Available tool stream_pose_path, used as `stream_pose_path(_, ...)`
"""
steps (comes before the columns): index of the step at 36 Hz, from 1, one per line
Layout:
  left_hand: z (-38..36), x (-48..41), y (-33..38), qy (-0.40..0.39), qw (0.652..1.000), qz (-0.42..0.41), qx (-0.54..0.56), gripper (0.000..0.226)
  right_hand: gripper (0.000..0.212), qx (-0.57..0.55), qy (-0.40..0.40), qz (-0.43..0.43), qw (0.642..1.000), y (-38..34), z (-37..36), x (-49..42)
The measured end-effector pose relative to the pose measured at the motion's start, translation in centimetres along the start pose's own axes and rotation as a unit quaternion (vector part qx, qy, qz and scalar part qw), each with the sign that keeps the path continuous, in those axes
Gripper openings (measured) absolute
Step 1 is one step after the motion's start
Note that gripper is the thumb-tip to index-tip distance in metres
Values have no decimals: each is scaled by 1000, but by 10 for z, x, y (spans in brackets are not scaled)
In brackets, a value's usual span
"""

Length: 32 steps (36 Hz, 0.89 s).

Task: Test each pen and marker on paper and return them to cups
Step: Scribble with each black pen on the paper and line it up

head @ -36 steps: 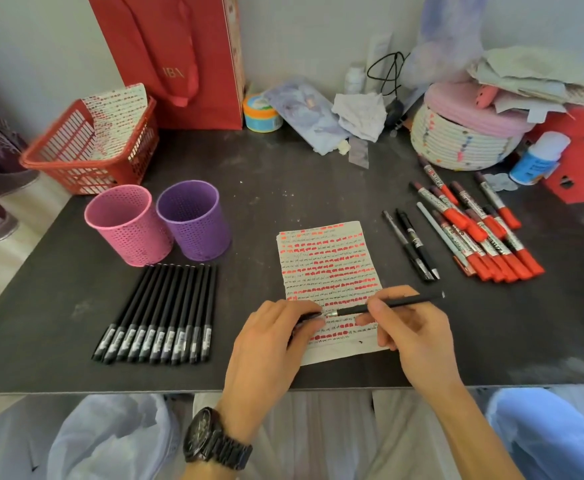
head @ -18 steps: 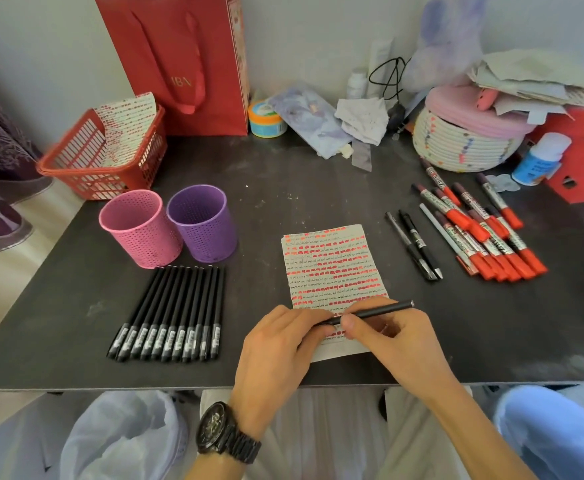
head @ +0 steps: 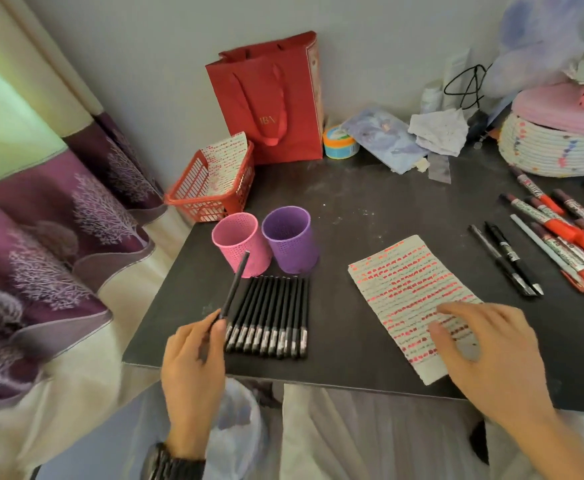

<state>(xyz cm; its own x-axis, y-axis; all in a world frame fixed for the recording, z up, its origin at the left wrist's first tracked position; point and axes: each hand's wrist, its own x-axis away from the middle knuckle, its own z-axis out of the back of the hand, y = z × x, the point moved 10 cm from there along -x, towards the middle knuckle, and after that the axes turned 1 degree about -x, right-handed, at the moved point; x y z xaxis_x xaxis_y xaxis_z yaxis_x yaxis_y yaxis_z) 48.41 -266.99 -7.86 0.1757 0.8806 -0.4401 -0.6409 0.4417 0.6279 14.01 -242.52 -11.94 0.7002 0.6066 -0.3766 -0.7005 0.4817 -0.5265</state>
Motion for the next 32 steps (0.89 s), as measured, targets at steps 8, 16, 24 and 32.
stream_pose_path(8,-9,-7,-45,-42,980,49,-188,29,61,100,-102,-20,990,5,-21,-3)
stream_pose_path(16,-28,-12,-27,-47,982,50,-178,33,65,158,-130,-44,978,7,-22,0)
stream_pose_path(24,-33,-7,-21,-66,977,70,-192,31,53,124,-77,-36,989,2,-12,1)
stream_pose_path(32,-52,1,36,-74,984,18,-161,41,64,136,-126,0,983,-8,-19,3)
